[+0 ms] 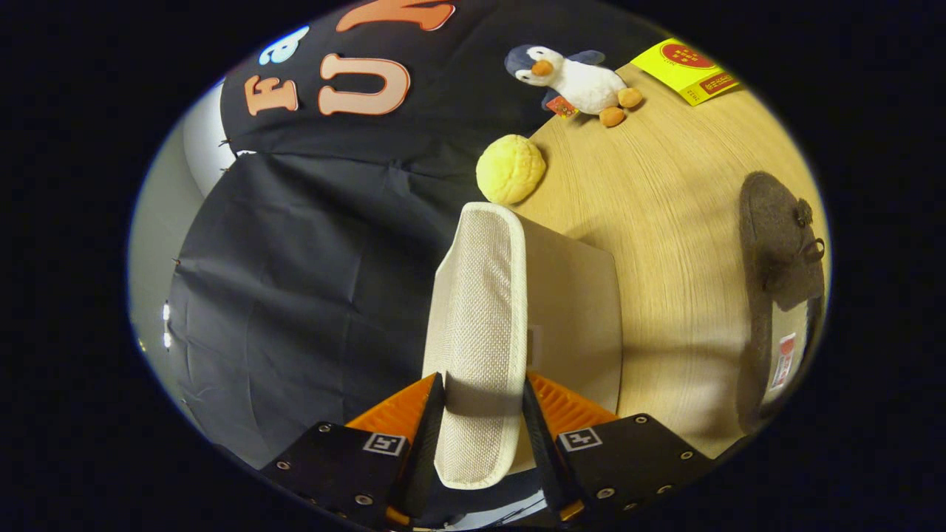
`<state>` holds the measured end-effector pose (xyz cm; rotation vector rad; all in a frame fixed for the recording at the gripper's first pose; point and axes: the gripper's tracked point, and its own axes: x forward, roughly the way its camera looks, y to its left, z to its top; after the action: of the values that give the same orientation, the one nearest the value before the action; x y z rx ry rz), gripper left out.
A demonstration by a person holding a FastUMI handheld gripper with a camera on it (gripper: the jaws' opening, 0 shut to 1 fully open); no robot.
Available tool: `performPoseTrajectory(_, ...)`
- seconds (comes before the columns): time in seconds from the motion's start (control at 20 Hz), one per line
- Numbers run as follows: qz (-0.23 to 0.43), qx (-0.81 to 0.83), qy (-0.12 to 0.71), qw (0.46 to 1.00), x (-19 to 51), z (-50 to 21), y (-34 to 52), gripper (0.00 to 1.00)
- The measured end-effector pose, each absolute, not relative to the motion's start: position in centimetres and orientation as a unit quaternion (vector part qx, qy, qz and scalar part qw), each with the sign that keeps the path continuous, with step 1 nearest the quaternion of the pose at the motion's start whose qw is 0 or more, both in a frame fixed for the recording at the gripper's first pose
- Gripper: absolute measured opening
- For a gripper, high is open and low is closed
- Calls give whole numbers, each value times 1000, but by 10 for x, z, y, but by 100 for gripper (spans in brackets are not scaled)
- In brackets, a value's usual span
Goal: Open the storage box then place both shoes into the box .Put the left shoe in first, then the right shoe, with the right side of both shoes facing outward in a uniform manner.
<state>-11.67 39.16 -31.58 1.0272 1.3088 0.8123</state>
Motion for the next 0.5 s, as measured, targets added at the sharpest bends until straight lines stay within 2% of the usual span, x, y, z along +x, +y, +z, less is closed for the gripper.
performPoseTrajectory(0.25,388,464,532,592,-107,-254,402,44)
performPoseTrajectory(0.3,395,456,528,598,-105,-243,409,37)
performPoseTrajectory(0.5,436,430,499,613,-101,-194,436,31)
